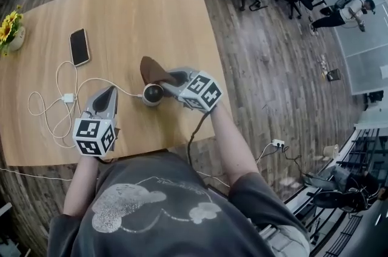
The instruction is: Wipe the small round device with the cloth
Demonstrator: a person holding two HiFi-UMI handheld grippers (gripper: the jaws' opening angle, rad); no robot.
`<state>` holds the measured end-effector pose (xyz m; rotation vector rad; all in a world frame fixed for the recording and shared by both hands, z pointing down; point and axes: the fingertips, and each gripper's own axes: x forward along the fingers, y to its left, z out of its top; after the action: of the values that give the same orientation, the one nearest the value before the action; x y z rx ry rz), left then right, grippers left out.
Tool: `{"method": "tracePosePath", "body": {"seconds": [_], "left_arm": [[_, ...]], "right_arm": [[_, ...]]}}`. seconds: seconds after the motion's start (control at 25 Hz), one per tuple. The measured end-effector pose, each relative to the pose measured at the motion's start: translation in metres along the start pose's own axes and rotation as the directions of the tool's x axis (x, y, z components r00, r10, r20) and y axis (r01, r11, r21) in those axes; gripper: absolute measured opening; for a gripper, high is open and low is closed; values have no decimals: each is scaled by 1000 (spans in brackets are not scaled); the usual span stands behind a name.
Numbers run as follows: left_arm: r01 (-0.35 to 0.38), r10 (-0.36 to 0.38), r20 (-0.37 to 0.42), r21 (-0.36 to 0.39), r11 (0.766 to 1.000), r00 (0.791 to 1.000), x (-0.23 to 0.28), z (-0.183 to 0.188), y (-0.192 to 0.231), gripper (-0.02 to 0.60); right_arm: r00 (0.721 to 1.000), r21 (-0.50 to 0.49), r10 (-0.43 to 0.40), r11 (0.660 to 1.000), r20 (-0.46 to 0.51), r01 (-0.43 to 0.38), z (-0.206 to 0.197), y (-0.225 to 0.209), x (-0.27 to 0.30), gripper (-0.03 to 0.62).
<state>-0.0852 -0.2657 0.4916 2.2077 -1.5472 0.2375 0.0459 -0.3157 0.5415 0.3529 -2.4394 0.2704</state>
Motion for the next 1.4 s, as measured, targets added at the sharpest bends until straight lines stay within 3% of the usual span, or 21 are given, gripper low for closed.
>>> {"method": "tracePosePath", "body": {"seconds": [0.36, 0.72, 0.92, 1.08, 1.2, 1.28, 1.4], "left_arm": [[-98, 98, -7, -21, 995, 995, 2, -6, 10, 18], [-144, 143, -20, -30, 989, 989, -6, -12, 13, 18], [-140, 140, -19, -33, 990, 990, -11, -11, 16, 18], [-110, 110, -12, -32, 993, 994, -9, -12, 17, 18], [-82, 81, -8, -31, 996, 997, -11, -12, 18, 18], [-57, 57, -8, -30, 998, 998, -11, -11, 17, 18], [-9, 9, -15, -14, 1000, 1000, -9, -10, 14, 18]], "right_arm": [[985, 3, 166, 986, -51, -166, -25, -4, 30, 80], [972, -10, 145, 989, -184, -149, -64, -8, 48, 80], [984, -3, 41, 999, -176, -42, -63, -14, 42, 80], [981, 62, -144, 986, -131, 153, -53, -29, 20, 80], [946, 201, -324, 927, 11, 315, -26, -33, -12, 80], [915, 296, -389, 891, 107, 344, -7, -24, -31, 80], [888, 349, -426, 870, 175, 349, 13, -4, -46, 80]]}}
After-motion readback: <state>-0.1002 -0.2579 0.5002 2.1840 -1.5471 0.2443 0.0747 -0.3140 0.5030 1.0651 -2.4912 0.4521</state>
